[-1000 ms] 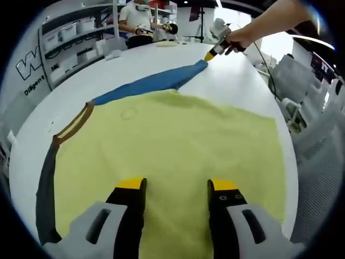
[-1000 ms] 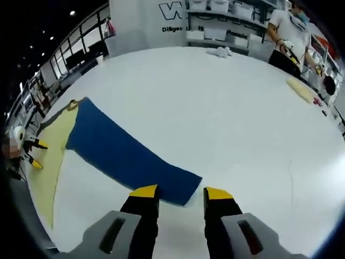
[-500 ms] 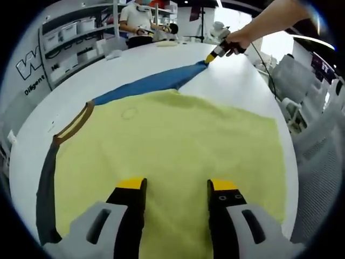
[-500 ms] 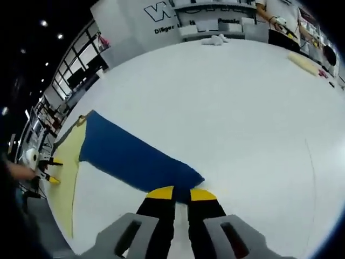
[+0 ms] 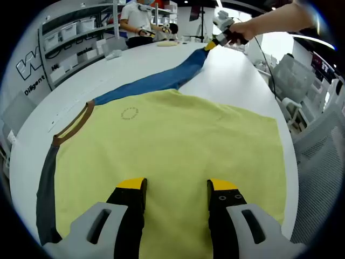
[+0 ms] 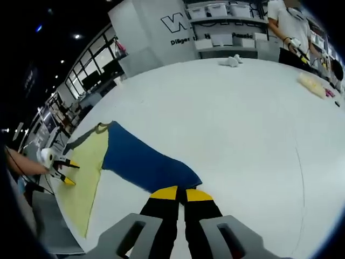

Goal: Fold the garment on the visible template until the final outline fits inside the template.

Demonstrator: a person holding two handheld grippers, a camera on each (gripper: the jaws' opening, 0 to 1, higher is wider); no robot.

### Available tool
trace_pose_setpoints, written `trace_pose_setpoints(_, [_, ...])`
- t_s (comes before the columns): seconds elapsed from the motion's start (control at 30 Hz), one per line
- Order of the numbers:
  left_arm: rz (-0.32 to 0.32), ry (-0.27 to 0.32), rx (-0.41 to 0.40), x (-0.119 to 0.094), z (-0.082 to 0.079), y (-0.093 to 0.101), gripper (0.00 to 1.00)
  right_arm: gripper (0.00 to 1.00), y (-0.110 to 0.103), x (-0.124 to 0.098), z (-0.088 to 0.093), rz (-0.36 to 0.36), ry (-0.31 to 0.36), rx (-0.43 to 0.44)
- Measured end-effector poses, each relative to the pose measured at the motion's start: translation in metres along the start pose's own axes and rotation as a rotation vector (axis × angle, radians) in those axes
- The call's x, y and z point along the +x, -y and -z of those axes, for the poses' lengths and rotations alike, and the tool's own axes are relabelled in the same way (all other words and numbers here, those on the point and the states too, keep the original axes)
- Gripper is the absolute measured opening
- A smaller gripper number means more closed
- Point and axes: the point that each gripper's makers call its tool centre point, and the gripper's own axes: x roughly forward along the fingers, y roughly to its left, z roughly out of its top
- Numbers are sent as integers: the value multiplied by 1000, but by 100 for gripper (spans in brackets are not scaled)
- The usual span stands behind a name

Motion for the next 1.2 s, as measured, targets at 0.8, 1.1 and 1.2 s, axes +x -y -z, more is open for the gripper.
trace_pose_setpoints(0.8, [-5,0,-6,0,0,0,50,0,-201,90,54,-233,-54,-599])
trace_pose_setpoints(1.1, [-3,1,-5,0,1,-1,49,3,-233,106,71,-282,-56,-738])
trace_pose_setpoints(1.2, [-4,1,-6,0,1,-1,49,10,-237,97,65,-307,-19,-797])
